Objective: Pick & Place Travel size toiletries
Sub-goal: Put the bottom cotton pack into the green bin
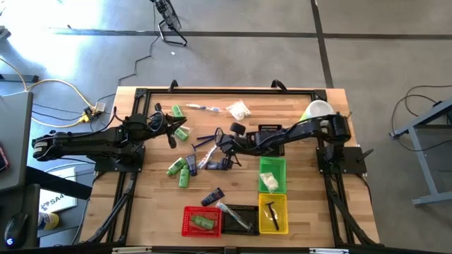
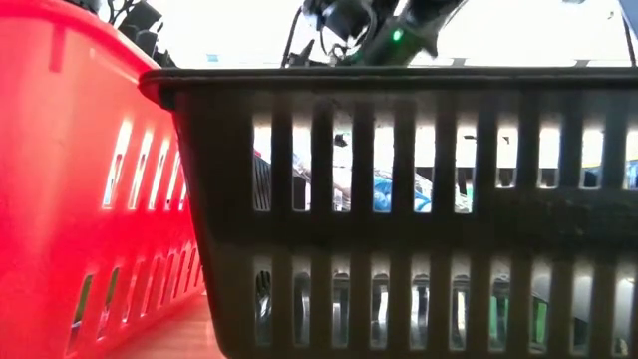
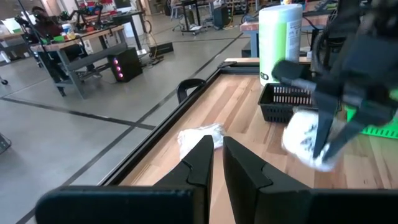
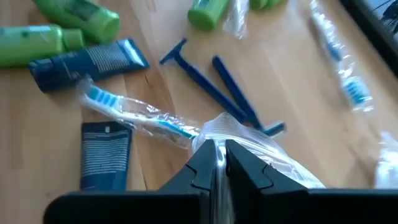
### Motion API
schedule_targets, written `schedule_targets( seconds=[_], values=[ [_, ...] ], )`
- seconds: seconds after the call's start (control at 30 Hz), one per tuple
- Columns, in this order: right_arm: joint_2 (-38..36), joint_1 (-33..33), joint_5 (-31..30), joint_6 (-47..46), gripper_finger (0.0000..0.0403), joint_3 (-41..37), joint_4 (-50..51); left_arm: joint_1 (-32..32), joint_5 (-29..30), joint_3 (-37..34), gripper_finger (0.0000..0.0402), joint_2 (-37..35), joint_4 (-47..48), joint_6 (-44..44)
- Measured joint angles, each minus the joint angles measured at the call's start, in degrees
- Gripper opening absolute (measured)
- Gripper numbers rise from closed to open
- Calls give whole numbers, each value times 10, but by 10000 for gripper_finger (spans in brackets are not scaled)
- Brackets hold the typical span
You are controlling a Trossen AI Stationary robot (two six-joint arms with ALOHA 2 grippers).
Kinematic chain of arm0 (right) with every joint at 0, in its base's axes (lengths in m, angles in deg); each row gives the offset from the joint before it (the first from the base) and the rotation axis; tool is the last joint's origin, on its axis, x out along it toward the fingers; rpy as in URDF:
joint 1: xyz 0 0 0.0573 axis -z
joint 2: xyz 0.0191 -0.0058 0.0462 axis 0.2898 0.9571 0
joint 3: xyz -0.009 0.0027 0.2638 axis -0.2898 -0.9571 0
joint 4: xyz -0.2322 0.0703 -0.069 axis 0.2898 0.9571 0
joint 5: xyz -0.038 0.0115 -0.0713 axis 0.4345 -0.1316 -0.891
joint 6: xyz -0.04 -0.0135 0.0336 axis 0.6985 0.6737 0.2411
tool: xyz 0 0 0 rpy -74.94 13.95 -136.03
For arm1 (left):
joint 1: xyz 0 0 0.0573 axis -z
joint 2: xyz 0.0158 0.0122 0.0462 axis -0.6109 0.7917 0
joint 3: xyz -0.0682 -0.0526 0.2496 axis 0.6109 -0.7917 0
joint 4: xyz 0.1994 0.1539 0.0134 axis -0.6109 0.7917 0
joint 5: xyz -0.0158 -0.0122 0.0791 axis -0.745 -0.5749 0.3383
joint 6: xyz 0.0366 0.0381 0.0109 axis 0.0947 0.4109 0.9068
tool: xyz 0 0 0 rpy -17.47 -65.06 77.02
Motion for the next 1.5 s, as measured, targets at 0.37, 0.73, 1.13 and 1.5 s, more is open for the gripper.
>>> schedule_targets(
  seconds=[0.37,0.73,1.13,1.5],
  values=[
    [-80,0,2,-13,19,1,30,0,0,0,30,0,0,0],
    [-90,-8,1,-14,19,1,49,0,0,0,30,0,0,0],
    [-90,-8,-2,-18,19,1,59,0,0,0,30,0,0,0],
    [-90,-11,15,-72,19,1,134,0,0,0,30,0,0,0]
  ],
)
